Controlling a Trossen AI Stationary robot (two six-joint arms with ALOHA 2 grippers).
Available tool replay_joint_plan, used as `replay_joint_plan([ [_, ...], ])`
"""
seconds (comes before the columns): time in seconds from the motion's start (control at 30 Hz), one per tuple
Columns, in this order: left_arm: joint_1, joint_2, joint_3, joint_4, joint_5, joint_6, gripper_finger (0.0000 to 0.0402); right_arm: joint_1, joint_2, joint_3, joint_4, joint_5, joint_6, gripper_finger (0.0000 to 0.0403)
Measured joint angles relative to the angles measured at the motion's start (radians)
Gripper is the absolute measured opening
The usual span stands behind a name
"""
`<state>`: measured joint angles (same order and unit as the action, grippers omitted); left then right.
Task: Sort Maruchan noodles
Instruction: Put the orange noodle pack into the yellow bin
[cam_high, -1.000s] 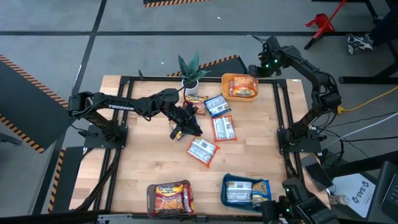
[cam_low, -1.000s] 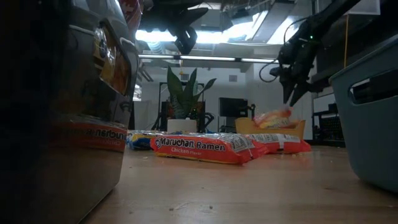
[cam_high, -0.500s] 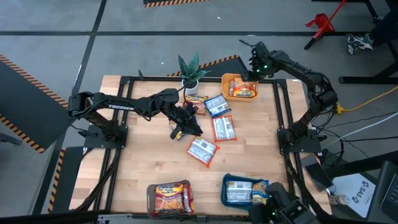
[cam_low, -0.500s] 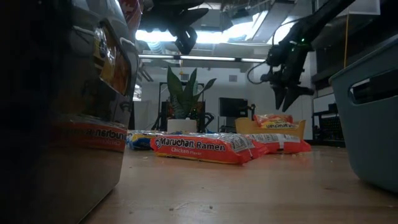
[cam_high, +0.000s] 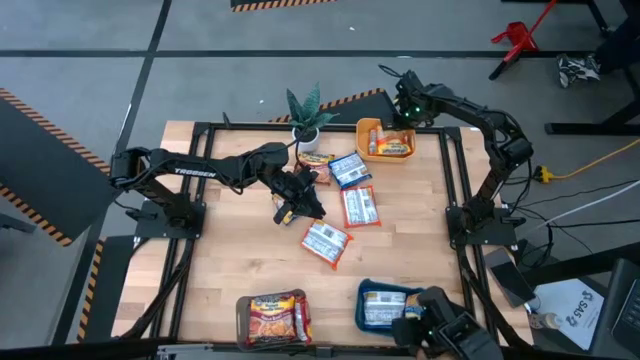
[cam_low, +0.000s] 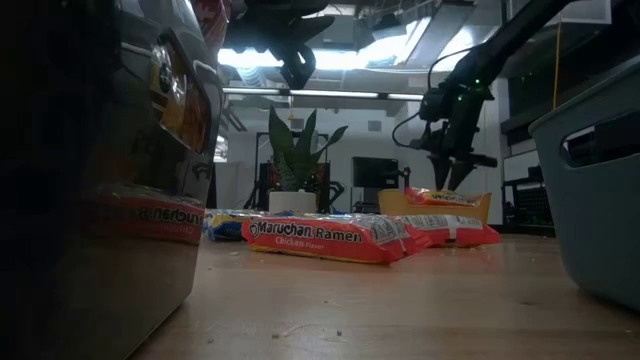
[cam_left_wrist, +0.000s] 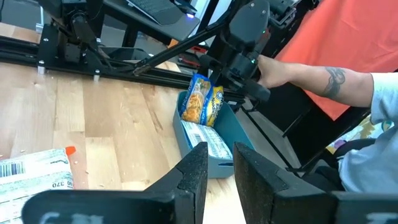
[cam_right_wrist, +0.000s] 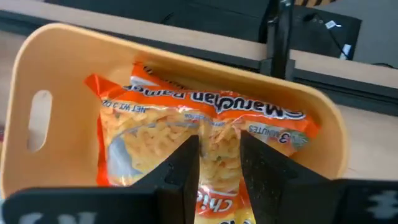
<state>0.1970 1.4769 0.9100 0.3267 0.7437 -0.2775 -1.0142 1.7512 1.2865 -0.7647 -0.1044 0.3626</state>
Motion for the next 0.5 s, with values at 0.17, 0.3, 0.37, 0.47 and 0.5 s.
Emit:
replay_joint_plan([
  [0.17, 0.0, 0.0, 0.0, 0.0, -0.002, 0.0, 0.0071, -0.001, 0.0, 0.053, -0.001, 0.007, 0.007, 0.0103],
  [0.3, 0.0, 0.0, 0.0, -0.002, -0.002, -0.001, 0.0071, 0.013, 0.0, 0.123, -0.035, -0.045, 0.01, 0.0103],
  [0.37, -0.001, 0.0, 0.0, -0.003, -0.002, -0.001, 0.0071, 0.045, -0.002, 0.136, -0.054, -0.032, 0.023, 0.0103],
  [0.47, -0.001, 0.0, 0.0, -0.003, -0.002, 0.0, 0.0071, 0.11, 0.001, 0.134, -0.07, 0.048, 0.023, 0.0103],
  [0.5, -0.001, 0.0, 0.0, -0.003, -0.002, 0.0, 0.0071, 0.13, 0.005, 0.133, -0.066, 0.078, 0.023, 0.0103],
])
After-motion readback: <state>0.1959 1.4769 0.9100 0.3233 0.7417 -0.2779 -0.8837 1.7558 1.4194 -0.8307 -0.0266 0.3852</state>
